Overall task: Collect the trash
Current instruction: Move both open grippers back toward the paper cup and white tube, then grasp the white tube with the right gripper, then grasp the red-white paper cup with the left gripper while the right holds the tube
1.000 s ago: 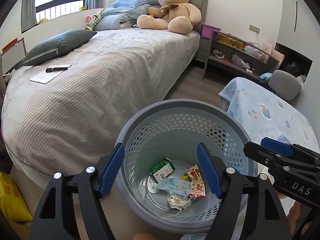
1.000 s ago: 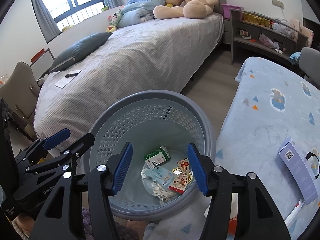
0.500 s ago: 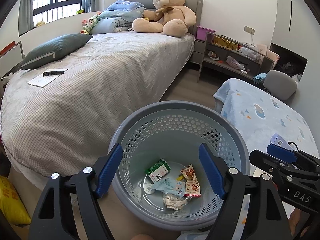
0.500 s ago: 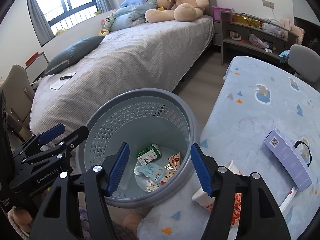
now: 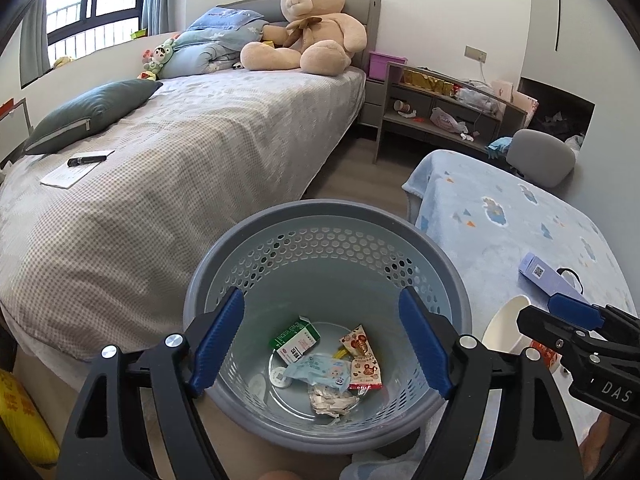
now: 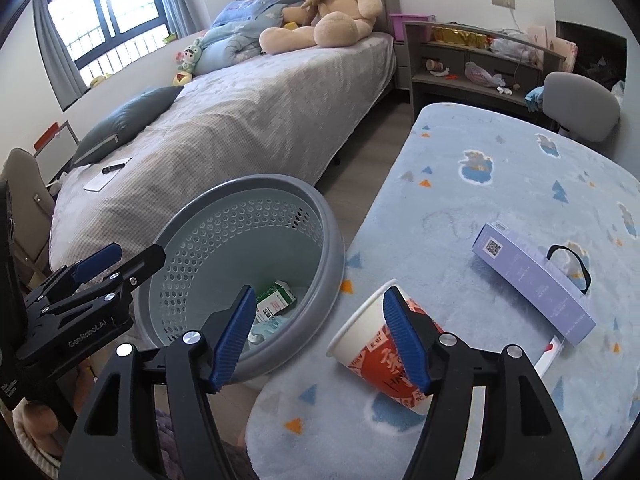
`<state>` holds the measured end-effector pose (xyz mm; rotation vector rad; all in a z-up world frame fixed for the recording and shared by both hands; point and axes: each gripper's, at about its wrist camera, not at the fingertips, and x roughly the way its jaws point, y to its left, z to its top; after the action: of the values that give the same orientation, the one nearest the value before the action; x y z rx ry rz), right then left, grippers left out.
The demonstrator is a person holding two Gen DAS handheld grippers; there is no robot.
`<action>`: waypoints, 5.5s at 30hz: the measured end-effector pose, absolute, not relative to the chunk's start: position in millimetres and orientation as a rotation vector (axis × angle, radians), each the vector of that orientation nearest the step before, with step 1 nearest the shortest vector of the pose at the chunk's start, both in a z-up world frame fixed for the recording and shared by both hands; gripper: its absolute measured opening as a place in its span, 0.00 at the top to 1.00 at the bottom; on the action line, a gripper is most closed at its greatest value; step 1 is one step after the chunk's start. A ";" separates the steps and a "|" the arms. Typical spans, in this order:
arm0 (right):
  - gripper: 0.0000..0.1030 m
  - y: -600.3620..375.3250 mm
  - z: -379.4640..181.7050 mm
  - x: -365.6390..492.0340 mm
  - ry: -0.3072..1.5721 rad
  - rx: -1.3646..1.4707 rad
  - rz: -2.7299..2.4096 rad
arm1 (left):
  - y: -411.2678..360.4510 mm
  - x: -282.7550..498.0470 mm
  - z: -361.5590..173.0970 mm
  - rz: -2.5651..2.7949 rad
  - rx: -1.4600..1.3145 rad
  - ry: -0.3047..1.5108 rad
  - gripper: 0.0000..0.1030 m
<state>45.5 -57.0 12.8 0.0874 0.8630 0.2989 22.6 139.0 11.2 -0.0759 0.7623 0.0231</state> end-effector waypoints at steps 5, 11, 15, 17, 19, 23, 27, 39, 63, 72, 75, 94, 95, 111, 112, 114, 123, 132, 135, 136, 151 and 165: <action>0.36 -71.2 13.6 34.5 0.849 0.080 0.260 | 126.8 21.8 11.9 0.000 -0.062 0.758 0.26; 0.36 -94.1 10.9 24.8 0.854 0.084 0.212 | 110.1 23.2 12.8 -0.034 -0.049 0.757 0.26; 0.35 -113.3 9.9 16.8 0.857 0.096 0.169 | 98.2 22.9 12.9 -0.057 -0.040 0.758 0.26; 0.34 -123.2 8.3 12.7 0.859 0.106 0.147 | 91.3 22.3 13.5 -0.070 -0.034 0.756 0.26; 0.34 -133.2 5.8 8.3 0.865 0.112 0.121 | 84.7 21.2 14.0 -0.084 -0.027 0.753 0.26; 0.34 -155.0 -2.0 1.0 0.881 0.130 0.065 | 70.0 19.8 13.3 -0.111 -0.010 0.752 0.26; 0.34 -176.2 -13.7 -5.6 0.902 0.158 0.013 | 58.1 20.6 11.5 -0.134 -0.005 0.760 0.26; 0.34 -205.5 -34.3 -5.6 0.938 0.185 -0.062 | 26.0 15.4 5.6 -0.171 0.036 0.770 0.26; 0.79 -202.6 -65.2 37.3 0.997 0.135 -0.159 | 12.3 8.7 -2.8 -0.200 0.067 0.798 0.26; 0.86 -206.4 -58.3 13.3 0.994 0.153 -0.114 | 8.5 4.5 -3.0 -0.206 0.068 0.798 0.26; 0.86 -211.7 -53.4 1.4 0.982 0.172 -0.109 | 4.6 0.5 -7.8 -0.217 0.068 0.818 0.26; 0.86 -230.7 -43.0 -37.5 0.931 0.249 -0.028 | -13.4 -9.1 -21.8 -0.091 -0.085 0.945 0.26; 0.86 -232.0 -42.6 -38.6 0.928 0.252 -0.026 | -17.0 -7.6 -20.7 -0.085 -0.101 0.950 0.26; 0.85 -268.7 -28.6 -52.4 0.871 0.349 -0.026 | -39.5 23.0 -29.0 0.002 -0.265 1.033 0.26; 0.85 -269.3 -28.2 -52.6 0.871 0.353 -0.025 | -40.3 24.2 -30.7 0.006 -0.267 1.037 0.26; 0.85 -270.3 -27.7 -53.6 0.868 0.356 -0.021 | -41.0 26.5 -32.8 0.005 -0.284 1.037 0.26; 0.85 -272.1 -22.7 -58.0 0.851 0.365 -0.014 | -46.3 40.5 -40.3 -0.026 -0.326 1.029 0.26; 0.85 -272.8 -22.9 -57.8 0.854 0.366 -0.020 | -51.1 57.4 -55.4 -0.107 -0.394 1.053 0.29; 0.85 -272.7 -23.1 -57.9 0.854 0.366 -0.021 | -56.7 59.7 -54.4 -0.134 -0.371 1.053 0.35; 0.85 -272.7 -23.2 -57.8 0.854 0.365 -0.021 | -58.5 59.8 -54.2 -0.140 -0.358 1.050 0.35; 0.85 -259.3 -24.0 -51.6 0.864 0.342 -0.009 | -49.3 37.8 -36.7 -0.199 -0.220 0.986 0.41; 0.85 -236.9 -28.1 -43.9 0.885 0.294 0.003 | -28.6 16.4 -47.0 -0.242 -0.166 1.036 0.43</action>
<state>-43.9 -236.9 -28.0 0.2942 0.8848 0.0028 16.4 -28.6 -47.0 -0.1658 1.0361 -0.2419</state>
